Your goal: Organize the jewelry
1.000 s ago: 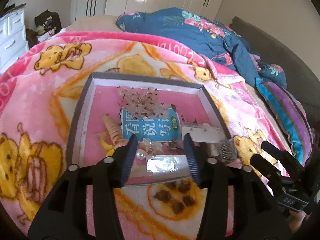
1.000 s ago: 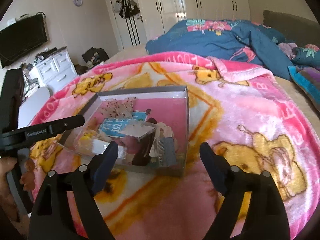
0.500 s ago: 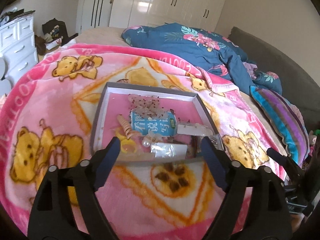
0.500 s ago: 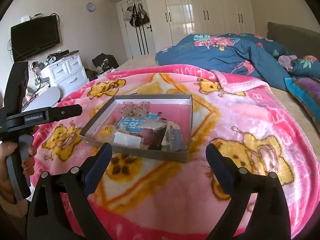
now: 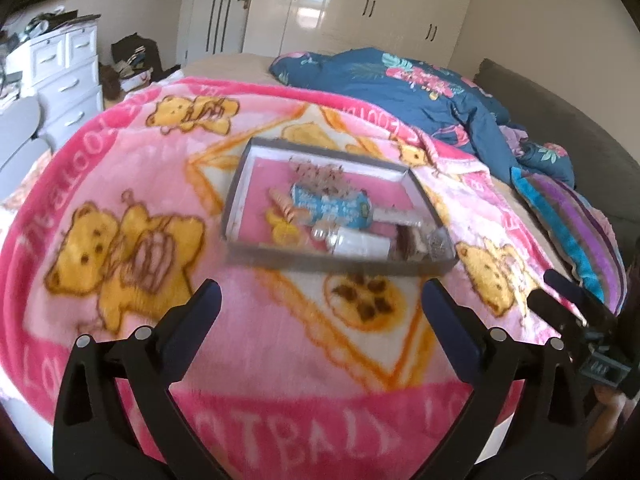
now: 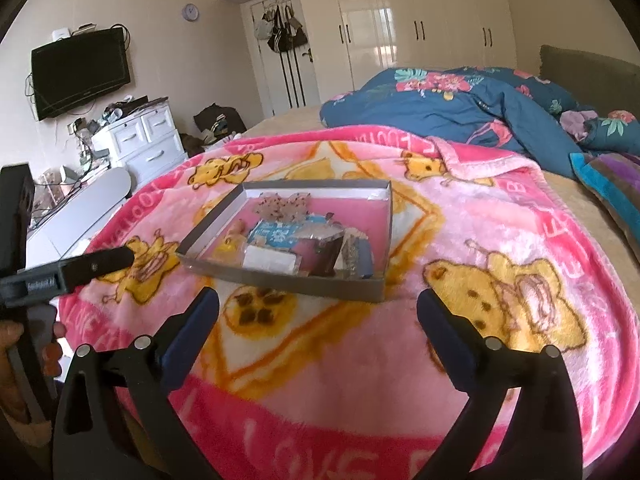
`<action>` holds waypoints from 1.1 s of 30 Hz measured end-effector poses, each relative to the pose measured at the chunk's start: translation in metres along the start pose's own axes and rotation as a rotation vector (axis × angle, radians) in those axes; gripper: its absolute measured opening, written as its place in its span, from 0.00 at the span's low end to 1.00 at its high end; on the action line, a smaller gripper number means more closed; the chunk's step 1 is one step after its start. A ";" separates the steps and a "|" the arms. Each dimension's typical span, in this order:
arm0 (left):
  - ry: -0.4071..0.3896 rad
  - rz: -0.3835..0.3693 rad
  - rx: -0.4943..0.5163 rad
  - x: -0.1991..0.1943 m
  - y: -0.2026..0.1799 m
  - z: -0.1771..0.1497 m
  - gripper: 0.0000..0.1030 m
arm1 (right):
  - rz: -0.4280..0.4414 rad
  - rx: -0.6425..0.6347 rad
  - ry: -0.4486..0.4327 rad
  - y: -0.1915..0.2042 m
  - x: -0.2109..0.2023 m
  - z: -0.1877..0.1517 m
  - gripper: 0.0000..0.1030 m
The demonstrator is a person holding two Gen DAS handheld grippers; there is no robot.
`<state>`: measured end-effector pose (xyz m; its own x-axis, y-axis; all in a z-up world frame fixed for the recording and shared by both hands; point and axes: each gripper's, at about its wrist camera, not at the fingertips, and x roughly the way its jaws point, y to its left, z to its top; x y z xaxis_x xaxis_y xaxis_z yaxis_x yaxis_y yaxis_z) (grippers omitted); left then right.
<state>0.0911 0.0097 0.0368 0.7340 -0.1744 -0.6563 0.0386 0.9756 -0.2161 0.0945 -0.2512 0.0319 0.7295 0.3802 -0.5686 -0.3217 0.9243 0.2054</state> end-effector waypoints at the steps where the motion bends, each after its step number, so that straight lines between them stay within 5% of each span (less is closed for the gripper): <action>1: 0.008 0.004 -0.003 0.000 0.001 -0.006 0.91 | 0.002 -0.001 0.011 0.002 0.002 -0.002 0.96; 33: 0.045 0.042 0.030 0.013 0.004 -0.032 0.91 | 0.030 0.011 0.076 0.019 0.020 -0.023 0.96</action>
<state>0.0795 0.0072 0.0042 0.7044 -0.1389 -0.6961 0.0297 0.9856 -0.1666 0.0890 -0.2269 0.0058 0.6718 0.4044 -0.6206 -0.3356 0.9131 0.2317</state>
